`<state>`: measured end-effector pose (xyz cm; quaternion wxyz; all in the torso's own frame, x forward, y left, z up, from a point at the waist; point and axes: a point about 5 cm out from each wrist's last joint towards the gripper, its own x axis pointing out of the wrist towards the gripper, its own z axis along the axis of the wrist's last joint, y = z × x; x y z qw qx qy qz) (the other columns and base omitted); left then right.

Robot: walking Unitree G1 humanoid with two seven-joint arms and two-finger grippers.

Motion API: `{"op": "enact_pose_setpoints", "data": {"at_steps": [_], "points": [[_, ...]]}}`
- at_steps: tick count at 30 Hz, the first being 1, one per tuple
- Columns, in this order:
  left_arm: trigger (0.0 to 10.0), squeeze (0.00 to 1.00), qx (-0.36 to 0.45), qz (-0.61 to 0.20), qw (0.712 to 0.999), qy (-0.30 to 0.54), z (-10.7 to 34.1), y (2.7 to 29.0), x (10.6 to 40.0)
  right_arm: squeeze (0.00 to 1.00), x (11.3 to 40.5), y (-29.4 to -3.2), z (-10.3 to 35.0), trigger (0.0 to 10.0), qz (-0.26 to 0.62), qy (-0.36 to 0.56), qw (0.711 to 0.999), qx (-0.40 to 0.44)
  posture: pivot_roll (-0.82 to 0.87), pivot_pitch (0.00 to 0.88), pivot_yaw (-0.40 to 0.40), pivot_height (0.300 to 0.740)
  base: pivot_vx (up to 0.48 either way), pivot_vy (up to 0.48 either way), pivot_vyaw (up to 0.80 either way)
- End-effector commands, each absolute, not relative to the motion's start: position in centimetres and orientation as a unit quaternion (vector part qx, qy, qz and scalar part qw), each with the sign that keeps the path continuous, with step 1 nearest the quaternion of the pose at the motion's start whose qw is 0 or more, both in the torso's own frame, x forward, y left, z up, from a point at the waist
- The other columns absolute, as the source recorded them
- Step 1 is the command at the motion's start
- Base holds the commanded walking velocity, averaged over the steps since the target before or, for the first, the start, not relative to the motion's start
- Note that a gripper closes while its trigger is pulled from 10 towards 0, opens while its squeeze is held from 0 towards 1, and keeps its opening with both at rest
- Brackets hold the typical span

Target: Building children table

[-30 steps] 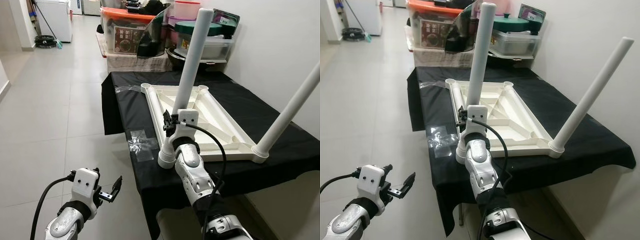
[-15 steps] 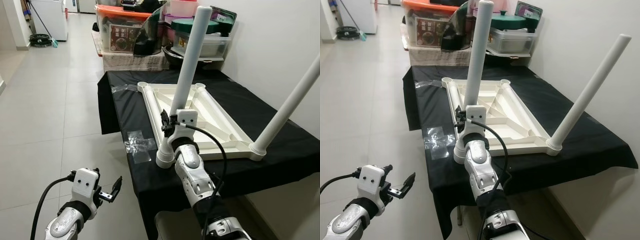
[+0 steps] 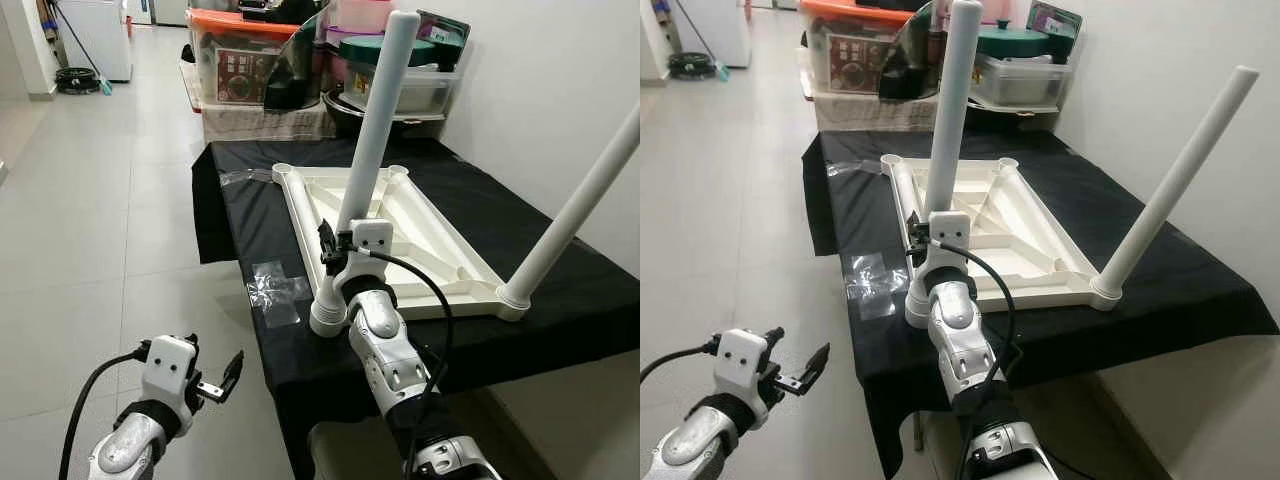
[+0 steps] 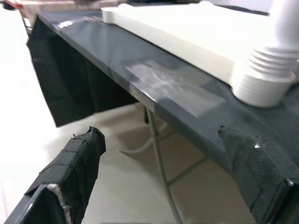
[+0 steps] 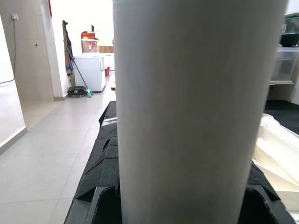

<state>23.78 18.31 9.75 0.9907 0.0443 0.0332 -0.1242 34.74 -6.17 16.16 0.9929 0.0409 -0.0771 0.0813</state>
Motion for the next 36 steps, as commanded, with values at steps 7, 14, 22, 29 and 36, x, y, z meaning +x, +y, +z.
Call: {"op": "enact_pose_setpoints", "data": {"at_steps": [7, 14, 22, 29, 36], "points": [[10.0, 0.00, 0.031, -0.130, 0.991, 0.027, 9.77, 18.39, 23.76, 0.00, 33.88, -6.80, 12.15, 0.0, 0.065, 0.005, 0.997, 0.036, 0.09, 0.000, -0.097, 0.740, 0.183, 0.000, 0.00], [10.0, 0.00, 0.034, -0.134, 0.990, 0.029, 9.70, 18.30, 23.66, 0.00, 33.89, -6.82, 12.17, 0.0, 0.064, 0.004, 0.997, 0.037, 0.09, 0.000, -0.099, 0.740, 0.000, 0.000, 0.00], [10.0, 0.00, 0.032, -0.135, 0.990, 0.026, 9.79, 18.33, 23.69, 0.00, 33.86, -6.78, 12.17, 0.0, 0.064, 0.003, 0.997, 0.040, 0.10, 0.000, -0.097, 0.740, 0.159, 0.000, 0.00], [10.0, 0.00, 0.033, -0.135, 0.990, 0.025, 9.85, 18.46, 23.71, 0.00, 33.86, -6.76, 12.17, 0.0, 0.063, 0.003, 0.997, 0.042, 0.10, 0.000, -0.094, 0.740, 0.137, 0.000, 0.00], [10.0, 0.00, 0.026, -0.136, 0.990, 0.019, 10.10, 18.49, 23.72, 0.00, 33.86, -6.76, 12.18, 0.0, 0.063, 0.003, 0.997, 0.043, 0.10, 0.000, -0.094, 0.740, 0.069, 0.000, 0.00]]}}
